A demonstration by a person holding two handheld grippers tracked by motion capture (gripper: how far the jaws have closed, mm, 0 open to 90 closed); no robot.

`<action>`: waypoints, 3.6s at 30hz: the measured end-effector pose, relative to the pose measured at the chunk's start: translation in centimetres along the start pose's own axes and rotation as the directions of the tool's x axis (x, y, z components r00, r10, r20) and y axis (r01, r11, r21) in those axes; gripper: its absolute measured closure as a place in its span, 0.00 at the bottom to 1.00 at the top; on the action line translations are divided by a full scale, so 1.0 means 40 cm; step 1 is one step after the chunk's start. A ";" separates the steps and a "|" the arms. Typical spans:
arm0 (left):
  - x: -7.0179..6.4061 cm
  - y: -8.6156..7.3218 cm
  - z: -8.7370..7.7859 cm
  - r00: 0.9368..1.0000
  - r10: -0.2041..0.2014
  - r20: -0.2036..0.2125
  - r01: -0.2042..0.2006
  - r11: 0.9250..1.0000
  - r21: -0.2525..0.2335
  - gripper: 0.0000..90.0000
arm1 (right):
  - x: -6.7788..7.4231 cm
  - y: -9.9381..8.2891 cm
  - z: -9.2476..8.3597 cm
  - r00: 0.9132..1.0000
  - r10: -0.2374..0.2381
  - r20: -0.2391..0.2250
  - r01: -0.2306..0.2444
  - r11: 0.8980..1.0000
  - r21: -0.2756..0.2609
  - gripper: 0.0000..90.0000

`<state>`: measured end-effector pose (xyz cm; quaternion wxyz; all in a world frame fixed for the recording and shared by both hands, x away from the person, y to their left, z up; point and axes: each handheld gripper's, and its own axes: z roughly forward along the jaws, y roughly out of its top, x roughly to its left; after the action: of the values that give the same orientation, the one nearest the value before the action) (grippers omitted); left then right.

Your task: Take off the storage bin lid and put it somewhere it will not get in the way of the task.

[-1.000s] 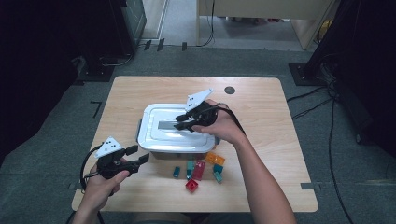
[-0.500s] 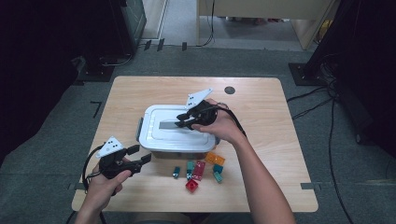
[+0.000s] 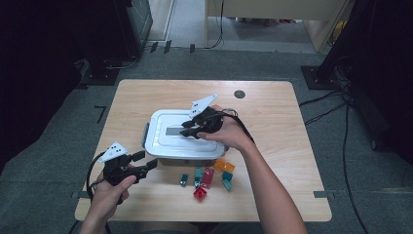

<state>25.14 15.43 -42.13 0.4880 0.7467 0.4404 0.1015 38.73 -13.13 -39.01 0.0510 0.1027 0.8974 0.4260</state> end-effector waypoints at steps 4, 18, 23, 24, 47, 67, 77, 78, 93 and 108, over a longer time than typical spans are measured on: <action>-0.004 0.003 -0.005 1.000 0.001 0.004 -0.001 1.000 -0.019 0.41 | -0.002 -0.003 -0.001 1.000 -0.007 -0.012 0.007 1.000 -0.012 0.75; -0.006 0.002 0.004 1.000 0.016 -0.022 -0.016 1.000 -0.002 0.40 | -0.009 -0.007 -0.006 0.999 -0.003 -0.033 0.003 1.000 -0.027 0.76; -0.005 -0.001 0.012 0.999 0.019 -0.048 -0.018 1.000 0.016 0.40 | -0.008 -0.007 -0.006 0.999 -0.001 -0.033 0.000 1.000 -0.025 0.75; -0.004 -0.001 0.013 0.999 0.015 -0.045 -0.015 1.000 0.018 0.40 | -0.008 -0.007 -0.006 0.999 -0.002 -0.033 0.001 1.000 -0.025 0.75; -0.034 0.011 0.006 0.997 0.063 -0.046 -0.064 0.998 -0.025 0.39 | -0.014 -0.007 -0.032 0.999 0.010 -0.033 -0.013 0.997 -0.071 0.76; -0.020 0.006 0.009 0.998 0.046 -0.053 -0.047 0.999 -0.013 0.39 | -0.007 -0.004 -0.025 0.997 0.053 0.052 -0.052 0.999 -0.014 0.66; -0.008 0.006 0.000 0.997 0.030 -0.067 -0.032 0.999 -0.026 0.39 | -0.012 -0.011 -0.022 0.996 0.086 0.024 -0.085 0.995 -0.045 0.76; -0.006 0.005 -0.001 0.997 0.028 -0.069 -0.030 0.999 -0.027 0.39 | -0.012 -0.012 -0.023 0.996 0.085 0.025 -0.084 0.995 -0.046 0.76; 0.034 -0.002 -0.019 0.995 -0.015 -0.099 0.008 0.998 -0.066 0.36 | -0.026 -0.075 -0.115 0.979 0.176 0.104 -0.160 0.976 -0.145 0.76; 0.124 -0.072 -0.021 0.952 -0.061 -0.300 0.042 0.997 -0.069 0.17 | -0.031 -0.159 -0.203 0.950 0.257 0.176 -0.221 0.955 -0.200 0.76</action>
<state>25.96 20.11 -45.42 0.4404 0.6953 0.5256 0.2151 37.57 -23.46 -38.81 0.0981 0.2482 0.8269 0.4949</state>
